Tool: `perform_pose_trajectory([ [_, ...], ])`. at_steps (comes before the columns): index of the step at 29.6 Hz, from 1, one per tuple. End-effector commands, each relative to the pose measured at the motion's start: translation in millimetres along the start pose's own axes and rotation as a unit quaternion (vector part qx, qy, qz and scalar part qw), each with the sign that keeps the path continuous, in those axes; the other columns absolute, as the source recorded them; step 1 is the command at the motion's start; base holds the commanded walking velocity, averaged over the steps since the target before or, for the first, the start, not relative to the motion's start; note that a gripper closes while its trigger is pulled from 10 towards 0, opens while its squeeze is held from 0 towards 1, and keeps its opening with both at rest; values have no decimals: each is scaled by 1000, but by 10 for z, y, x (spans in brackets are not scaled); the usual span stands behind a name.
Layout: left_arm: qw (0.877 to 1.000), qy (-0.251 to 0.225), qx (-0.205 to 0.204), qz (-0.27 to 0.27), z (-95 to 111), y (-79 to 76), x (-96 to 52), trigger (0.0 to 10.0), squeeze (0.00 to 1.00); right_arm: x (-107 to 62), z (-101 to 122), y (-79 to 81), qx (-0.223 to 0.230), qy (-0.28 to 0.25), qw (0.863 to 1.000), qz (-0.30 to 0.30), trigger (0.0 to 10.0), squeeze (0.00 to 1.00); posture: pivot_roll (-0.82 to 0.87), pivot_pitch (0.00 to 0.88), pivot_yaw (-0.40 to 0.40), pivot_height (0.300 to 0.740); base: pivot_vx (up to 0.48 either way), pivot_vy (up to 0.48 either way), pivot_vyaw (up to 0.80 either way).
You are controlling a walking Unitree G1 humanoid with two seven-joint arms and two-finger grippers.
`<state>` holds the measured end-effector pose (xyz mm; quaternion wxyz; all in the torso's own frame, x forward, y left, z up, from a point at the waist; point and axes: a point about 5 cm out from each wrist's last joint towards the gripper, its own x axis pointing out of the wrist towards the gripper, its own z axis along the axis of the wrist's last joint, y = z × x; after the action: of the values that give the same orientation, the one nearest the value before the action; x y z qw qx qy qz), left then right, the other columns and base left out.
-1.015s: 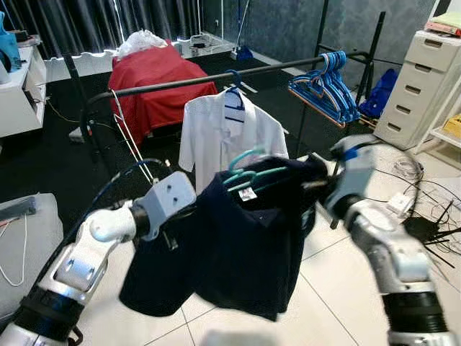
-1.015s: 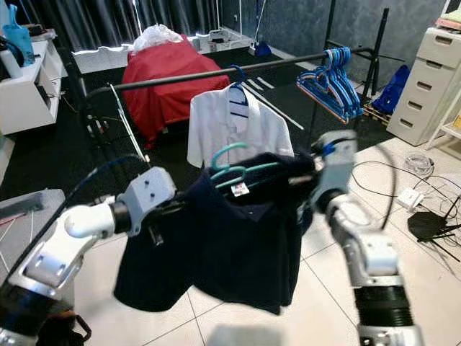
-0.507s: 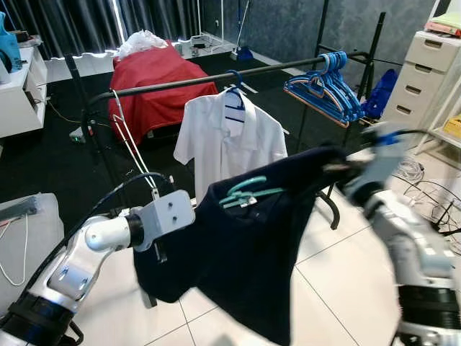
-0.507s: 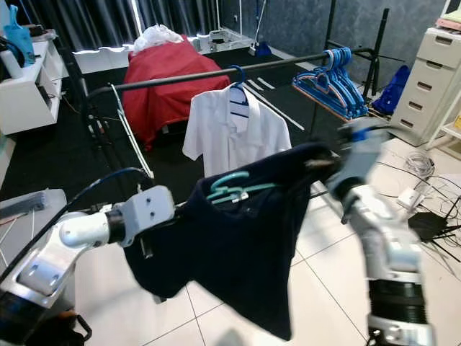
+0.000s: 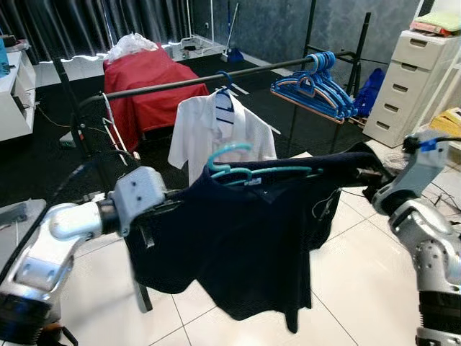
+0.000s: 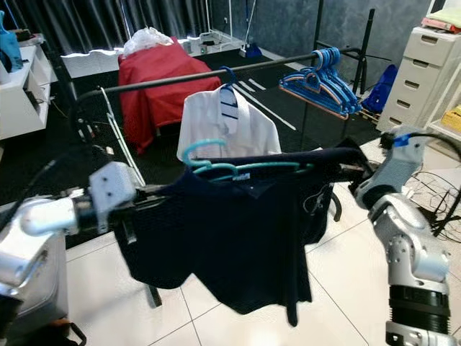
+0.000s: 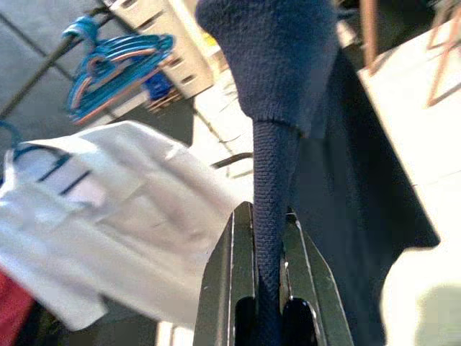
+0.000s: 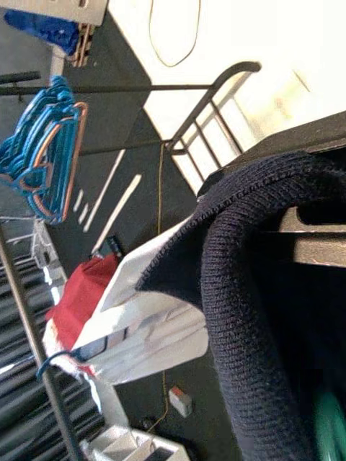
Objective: Hang hanger
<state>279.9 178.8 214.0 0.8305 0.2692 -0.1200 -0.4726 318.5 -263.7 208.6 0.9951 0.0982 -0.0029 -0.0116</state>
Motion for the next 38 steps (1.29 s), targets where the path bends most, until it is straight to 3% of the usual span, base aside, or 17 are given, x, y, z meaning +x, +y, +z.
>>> perform_pose_trajectory([
  [1, 999, -35, -19, -21, 121, -10, -154, 10000, 0, -39, -43, -243, 1, 6, 997, -82, 10000, 0, -81, 0, 25, 740, 0, 0, 0],
  [7, 994, -91, -33, -57, 250, -128, -113, 10000, 0, 1, -95, -242, 15, 14, 996, -88, 10000, 0, -77, 0, 20, 740, 0, 0, 0],
  [16, 991, -113, -43, -61, 275, -148, -81, 10000, 0, 25, -115, -197, 20, 17, 996, -80, 10000, 0, -78, 0, 21, 740, 0, 0, 0],
  [17, 989, -132, -54, -28, 281, -90, 11, 10000, 0, 47, -209, -55, 3, 40, 998, -44, 10000, 0, -76, 0, 23, 740, 0, 0, 0],
  [18, 989, -132, -54, -28, 281, -90, 11, 10000, 0, 47, -209, -55, 3, 40, 998, -44, 10000, 0, -76, 0, 23, 740, 0, 0, 0],
  [19, 985, -141, -81, 48, 246, 49, 171, 10000, 0, 44, -370, 226, -49, 78, 995, 38, 10000, 0, -75, 0, 29, 740, 0, 0, 0],
  [20, 985, -141, -81, 48, 246, 49, 171, 10000, 0, 44, -370, 226, -49, 78, 995, 38, 10000, 0, -75, 0, 29, 740, 0, 0, 0],
  [21, 977, -141, -109, 114, 214, 162, 329, 10000, 0, -2, -497, 483, -81, 98, 985, 116, 10000, 0, -76, 0, 31, 740, 0, 0, 0],
  [22, 977, -141, -109, 114, 214, 162, 329, 10000, 0, -2, -497, 483, -81, 98, 985, 116, 10000, 0, -76, 0, 31, 740, 0, 0, 0],
  [23, 964, -135, -147, 176, 179, 268, 445, 10000, 0, -65, -574, 661, -102, 107, 973, 179, 10000, 1000, -77, 0, 33, 740, 0, 0, 0],
  [24, 964, -135, -147, 176, 179, 268, 445, 10000, 0, -65, -574, 661, -102, 107, 973, 179, 10000, 1000, -77, 0, 33, 740, 0, 0, 0],
  [25, 952, -123, -171, 224, 144, 356, 503, 10000, 0, -122, -612, 709, -125, 114, 962, 214, 10000, 1000, -79, 0, 36, 740, 0, 0, 0],
  [27, 947, -111, -178, 245, 122, 401, 517, 10000, 0, -148, -616, 676, -137, 117, 958, 222, 10000, 1000, -80, 0, 37, 740, 0, 0, 0],
  [30, 947, -96, -174, 252, 96, 416, 517, 10000, 0, -166, -608, 645, -142, 116, 956, 229, 10000, 1000, -82, 0, 39, 740, 0, 0, 0],
  [32, 955, -71, -148, 245, 64, 399, 516, 10000, 0, -198, -574, 652, -144, 104, 952, 248, 10000, 1000, -81, 0, 40, 740, 0, 0, 0],
  [33, 965, -38, -114, 235, 17, 373, 513, 10000, 0, -247, -531, 677, -138, 89, 947, 275, 10000, 1000, -81, 0, 40, 740, 0, 0, 0],
  [38, 973, 24, -50, 223, -93, 351, 491, 10000, 0, -400, -480, 696, -145, 76, 927, 338, 10000, 1000, -79, 0, 42, 740, 0, 0, 0],
])
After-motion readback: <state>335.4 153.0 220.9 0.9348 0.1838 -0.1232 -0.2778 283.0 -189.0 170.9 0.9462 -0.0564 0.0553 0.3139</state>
